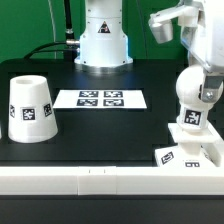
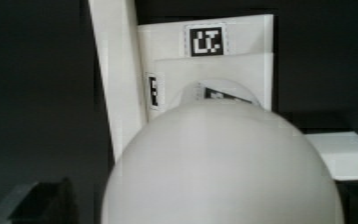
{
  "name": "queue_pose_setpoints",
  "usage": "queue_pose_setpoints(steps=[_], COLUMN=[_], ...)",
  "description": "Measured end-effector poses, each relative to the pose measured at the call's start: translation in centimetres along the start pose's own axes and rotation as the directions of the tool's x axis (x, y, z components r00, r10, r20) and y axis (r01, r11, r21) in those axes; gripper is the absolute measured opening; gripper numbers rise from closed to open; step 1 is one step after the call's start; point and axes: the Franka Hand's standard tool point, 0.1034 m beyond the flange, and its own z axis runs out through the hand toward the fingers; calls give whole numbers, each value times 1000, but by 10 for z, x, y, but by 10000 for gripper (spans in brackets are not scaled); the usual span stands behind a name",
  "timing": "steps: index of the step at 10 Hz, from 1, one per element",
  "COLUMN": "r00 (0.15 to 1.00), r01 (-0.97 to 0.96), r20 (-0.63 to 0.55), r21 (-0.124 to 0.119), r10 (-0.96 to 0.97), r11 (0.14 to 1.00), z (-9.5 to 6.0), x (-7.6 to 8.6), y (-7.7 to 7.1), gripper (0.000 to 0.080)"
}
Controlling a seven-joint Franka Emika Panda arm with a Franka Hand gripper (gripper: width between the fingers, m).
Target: Assemble lamp
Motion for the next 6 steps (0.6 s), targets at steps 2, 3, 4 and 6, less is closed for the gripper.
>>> queue_pose_setpoints(steps=[2,3,4,6], r00=[986,977,974,977], r01=[168,210,224,213], r20=[22,24,24,24], r21=[3,5,5,6], r10=[-168,-210,-224,-213], r11=[986,978,975,977], z=[4,4,5,5], x=[-3,-4,-4,-4], y=[-1,-1,-1,-1], gripper=[698,698,698,573])
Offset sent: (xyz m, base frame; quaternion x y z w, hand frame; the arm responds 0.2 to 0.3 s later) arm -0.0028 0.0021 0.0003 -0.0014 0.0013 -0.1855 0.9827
